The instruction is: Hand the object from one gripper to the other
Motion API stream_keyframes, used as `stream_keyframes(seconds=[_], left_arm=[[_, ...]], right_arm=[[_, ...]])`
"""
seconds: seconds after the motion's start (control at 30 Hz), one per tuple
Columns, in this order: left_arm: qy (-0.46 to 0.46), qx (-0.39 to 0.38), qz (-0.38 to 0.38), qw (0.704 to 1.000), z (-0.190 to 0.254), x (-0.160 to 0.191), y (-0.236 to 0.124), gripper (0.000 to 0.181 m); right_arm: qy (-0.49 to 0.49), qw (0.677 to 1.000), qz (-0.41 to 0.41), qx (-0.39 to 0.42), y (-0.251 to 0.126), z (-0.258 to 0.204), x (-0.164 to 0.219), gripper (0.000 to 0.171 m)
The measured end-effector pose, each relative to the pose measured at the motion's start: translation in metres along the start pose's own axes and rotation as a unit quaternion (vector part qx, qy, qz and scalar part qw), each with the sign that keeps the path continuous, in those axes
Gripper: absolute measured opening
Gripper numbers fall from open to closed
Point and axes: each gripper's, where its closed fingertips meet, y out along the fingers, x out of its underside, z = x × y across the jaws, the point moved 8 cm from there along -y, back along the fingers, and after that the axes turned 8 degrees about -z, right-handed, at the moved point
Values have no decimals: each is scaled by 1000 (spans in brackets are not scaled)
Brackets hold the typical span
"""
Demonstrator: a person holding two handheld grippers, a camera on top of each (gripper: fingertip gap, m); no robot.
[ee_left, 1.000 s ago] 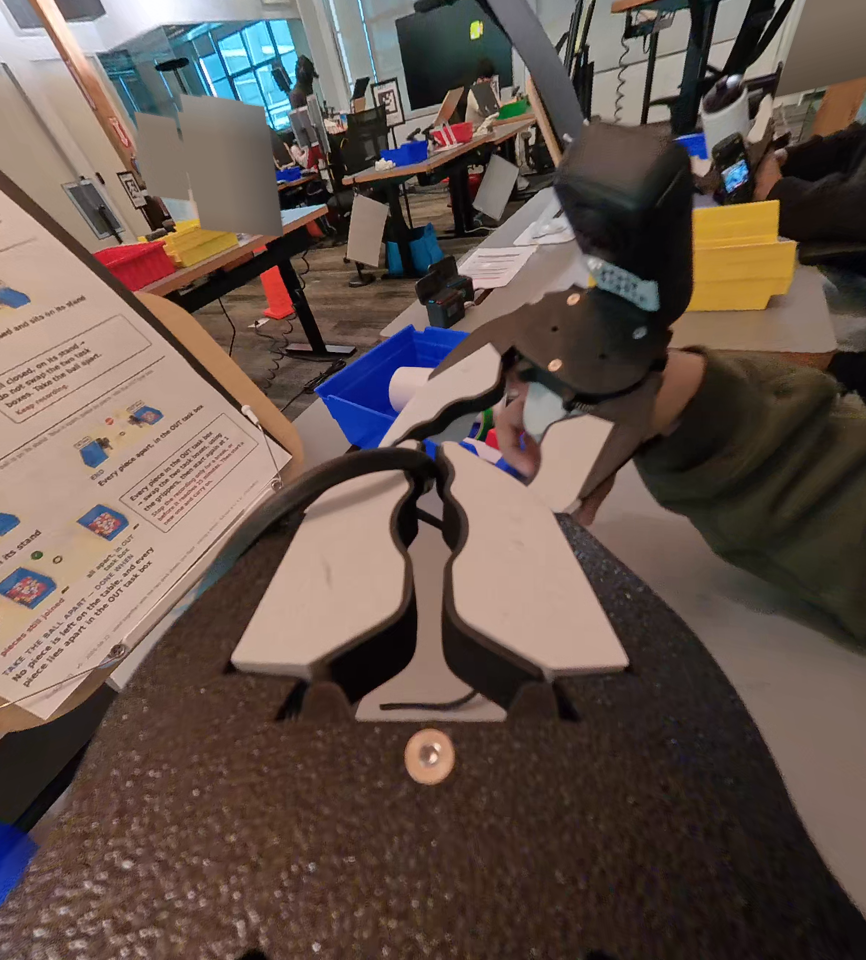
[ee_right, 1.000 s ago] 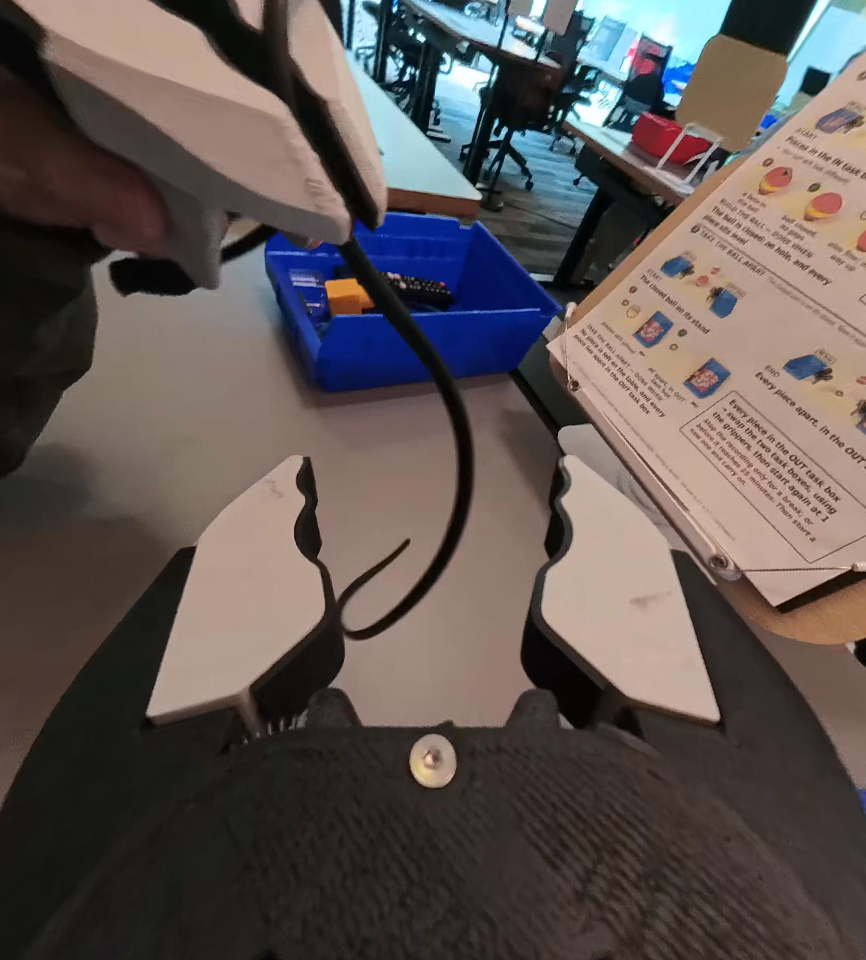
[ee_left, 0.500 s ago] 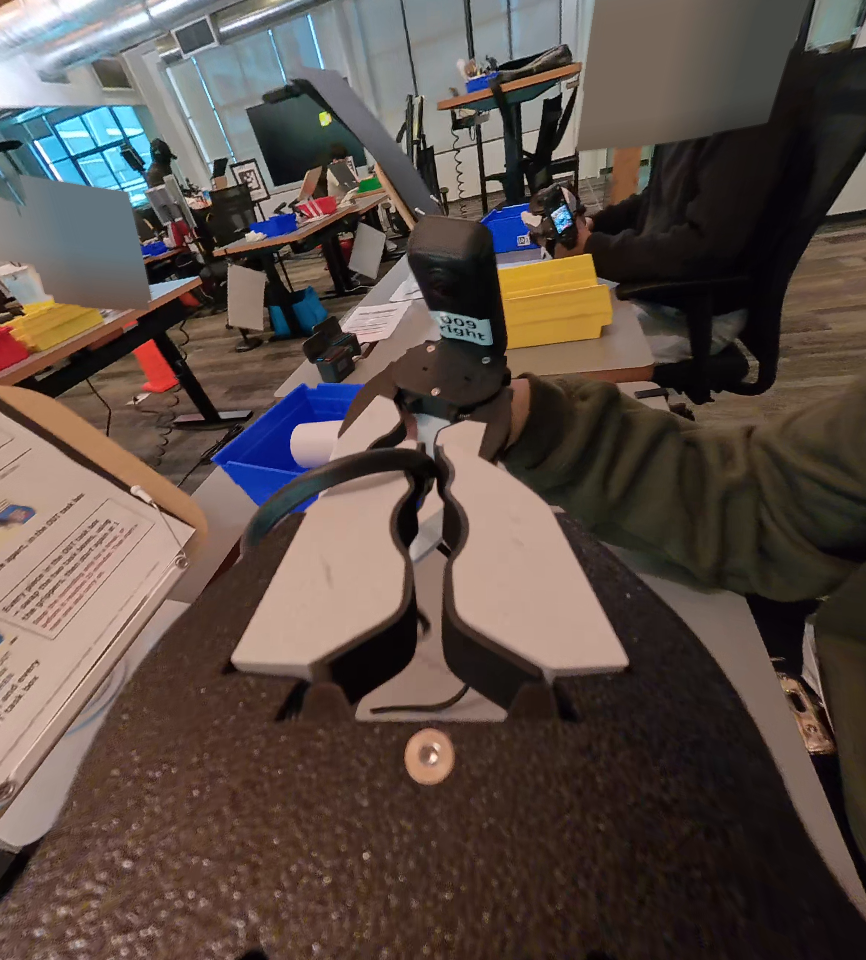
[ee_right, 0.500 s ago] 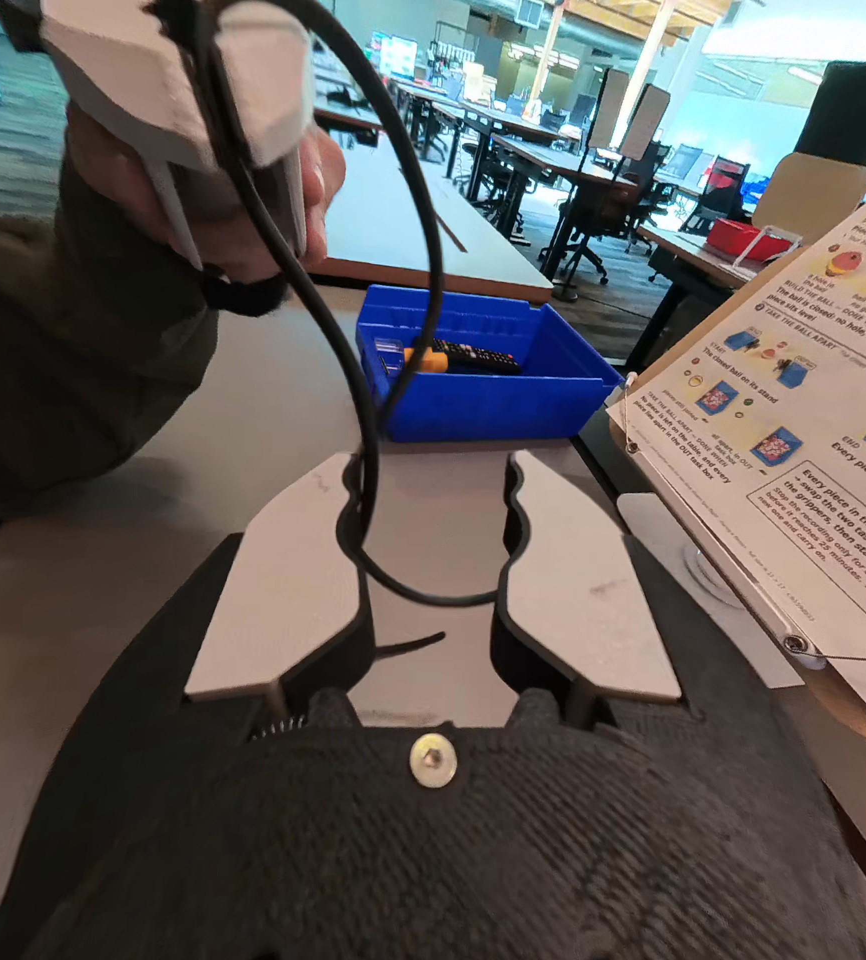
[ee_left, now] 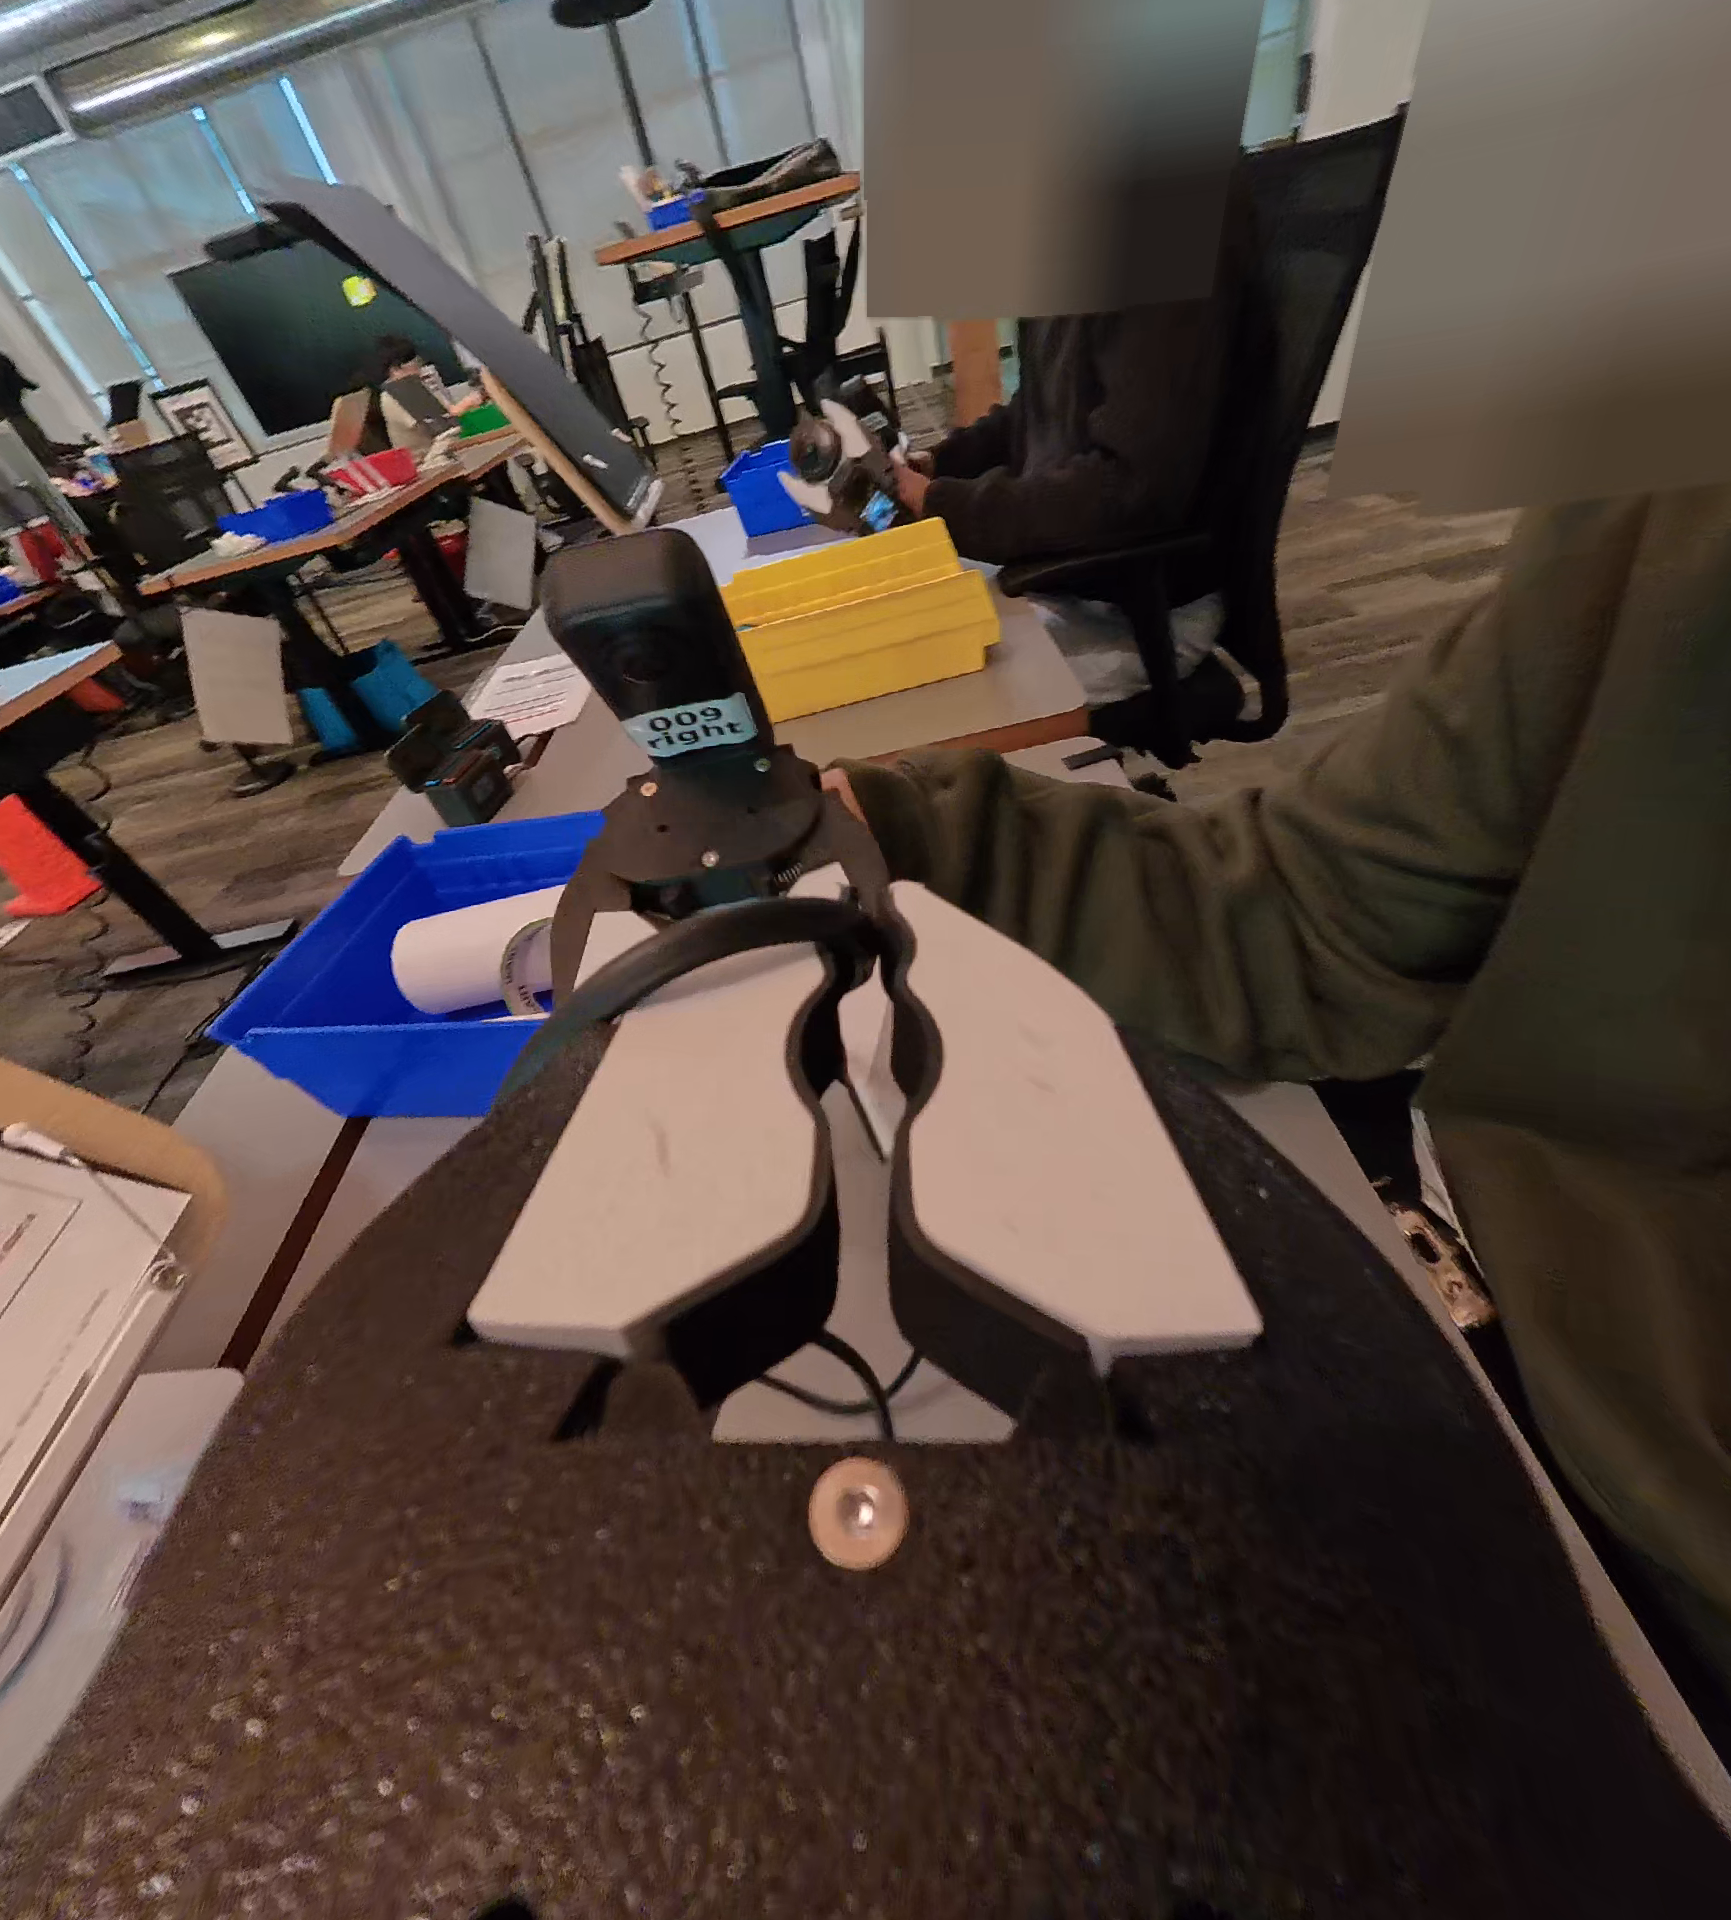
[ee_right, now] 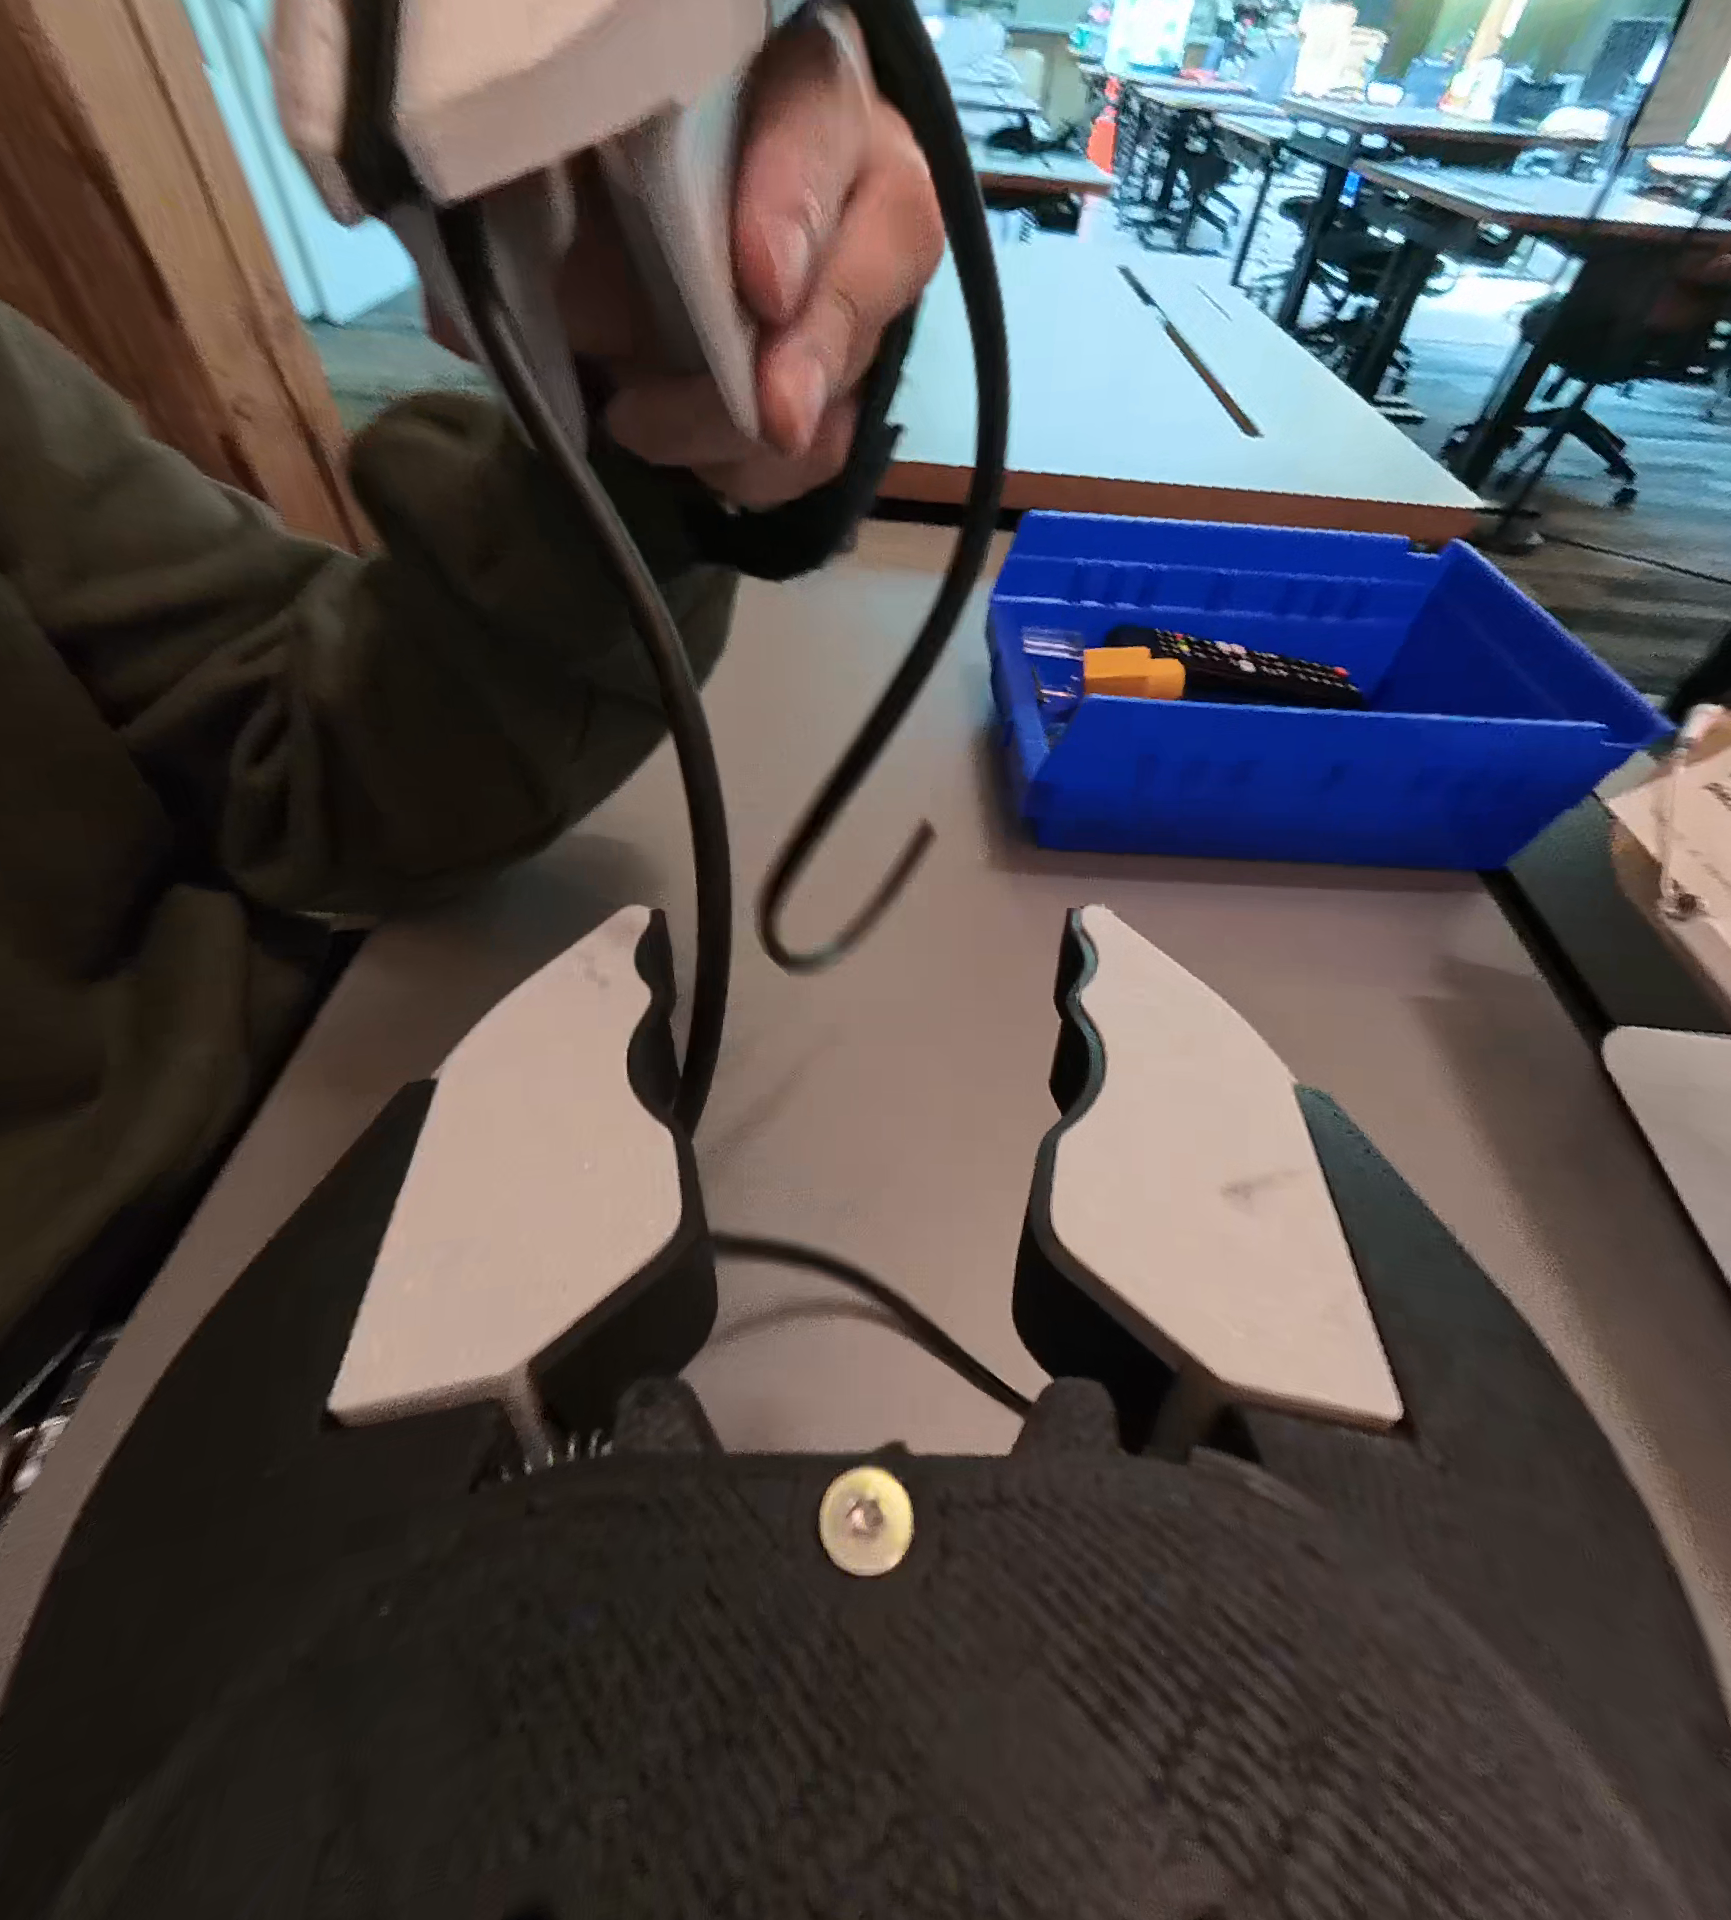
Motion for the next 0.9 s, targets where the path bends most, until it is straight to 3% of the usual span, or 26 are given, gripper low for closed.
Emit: stream_keyframes(seconds=[0.13, 0.5, 0.73, 0.9], left_arm=[[13, 42, 25, 999, 4, 0, -6, 3], [38, 116, 58, 991, 10, 1, -4, 3], [27, 123, 55, 990, 8, 5, -4, 3], [31, 126, 55, 990, 9, 5, -5, 3]], right_arm=[[5, 999, 11, -41, -10, -7, 3, 69], [24, 999, -17, -32, 15, 0, 4, 80], [10, 994, -19, -105, 49, -11, 0, 80], [12, 990, 5, -138, 54, -14, -3, 70]])
